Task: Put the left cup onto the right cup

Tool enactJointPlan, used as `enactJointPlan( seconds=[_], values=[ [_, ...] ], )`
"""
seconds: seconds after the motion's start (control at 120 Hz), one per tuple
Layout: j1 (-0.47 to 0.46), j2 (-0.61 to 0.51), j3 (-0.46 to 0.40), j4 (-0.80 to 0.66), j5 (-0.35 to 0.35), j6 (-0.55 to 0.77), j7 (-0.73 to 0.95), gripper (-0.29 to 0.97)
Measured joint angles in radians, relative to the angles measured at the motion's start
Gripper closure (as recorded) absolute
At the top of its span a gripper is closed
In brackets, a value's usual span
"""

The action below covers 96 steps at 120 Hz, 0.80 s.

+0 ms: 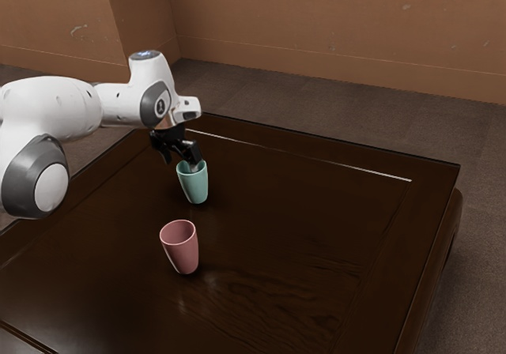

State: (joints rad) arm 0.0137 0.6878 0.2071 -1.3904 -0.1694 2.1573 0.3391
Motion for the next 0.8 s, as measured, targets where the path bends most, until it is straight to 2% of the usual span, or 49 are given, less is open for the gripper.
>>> enactJointPlan(
  seconds=[0.067, 0.225, 0.35, 0.533, 0.8],
  values=[
    [0.001, 0.0, 0.0, -0.001, -0.002, 0.001, -0.001, 0.04],
    [0.003, 0.0, 0.0, -0.003, -0.009, 0.002, -0.005, 0.44],
    [0.0, 0.0, 0.0, -0.007, -0.01, 0.002, -0.008, 0.62],
    [-0.004, -0.001, 0.0, -0.009, -0.01, 0.002, -0.013, 0.73],
    [-0.005, -0.009, 0.0, -0.009, -0.009, -0.003, -0.028, 0.77]
  ],
)
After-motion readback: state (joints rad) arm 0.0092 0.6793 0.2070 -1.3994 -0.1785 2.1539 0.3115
